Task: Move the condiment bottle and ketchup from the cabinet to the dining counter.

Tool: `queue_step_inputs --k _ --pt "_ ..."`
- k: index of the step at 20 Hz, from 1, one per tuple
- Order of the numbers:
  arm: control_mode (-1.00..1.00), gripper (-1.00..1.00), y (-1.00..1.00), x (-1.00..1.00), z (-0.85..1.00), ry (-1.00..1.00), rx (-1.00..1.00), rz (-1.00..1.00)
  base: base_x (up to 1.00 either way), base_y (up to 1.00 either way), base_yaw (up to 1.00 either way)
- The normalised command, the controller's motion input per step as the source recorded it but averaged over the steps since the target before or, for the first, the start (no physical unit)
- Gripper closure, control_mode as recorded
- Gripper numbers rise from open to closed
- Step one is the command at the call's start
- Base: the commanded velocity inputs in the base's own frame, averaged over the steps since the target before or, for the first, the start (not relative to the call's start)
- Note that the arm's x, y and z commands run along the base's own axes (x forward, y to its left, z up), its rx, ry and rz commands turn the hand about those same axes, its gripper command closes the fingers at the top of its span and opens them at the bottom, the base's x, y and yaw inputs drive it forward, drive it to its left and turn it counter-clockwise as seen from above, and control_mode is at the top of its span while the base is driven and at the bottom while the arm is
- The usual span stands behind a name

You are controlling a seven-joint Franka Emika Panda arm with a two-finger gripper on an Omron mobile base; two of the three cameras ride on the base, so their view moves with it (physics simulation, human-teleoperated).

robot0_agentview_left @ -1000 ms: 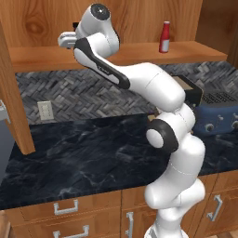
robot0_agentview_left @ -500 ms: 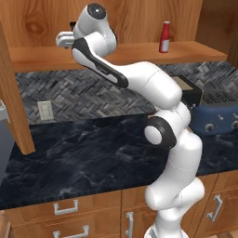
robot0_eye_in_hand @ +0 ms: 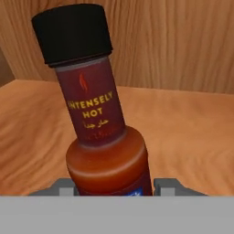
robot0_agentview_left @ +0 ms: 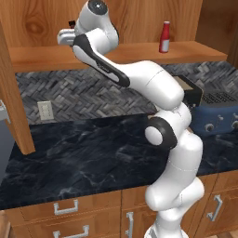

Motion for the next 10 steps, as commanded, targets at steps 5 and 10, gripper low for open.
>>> queue_step_inputs --k 5,10 --pt "-1.0 1.0 -0.18 -0.57 -0.01 -0.1 0.0 0.01 0.0 0.0 0.0" --pt "-1.0 1.0 -0.19 -0.93 -0.11 -0.14 0.01 0.02 0.0 0.0 0.0"
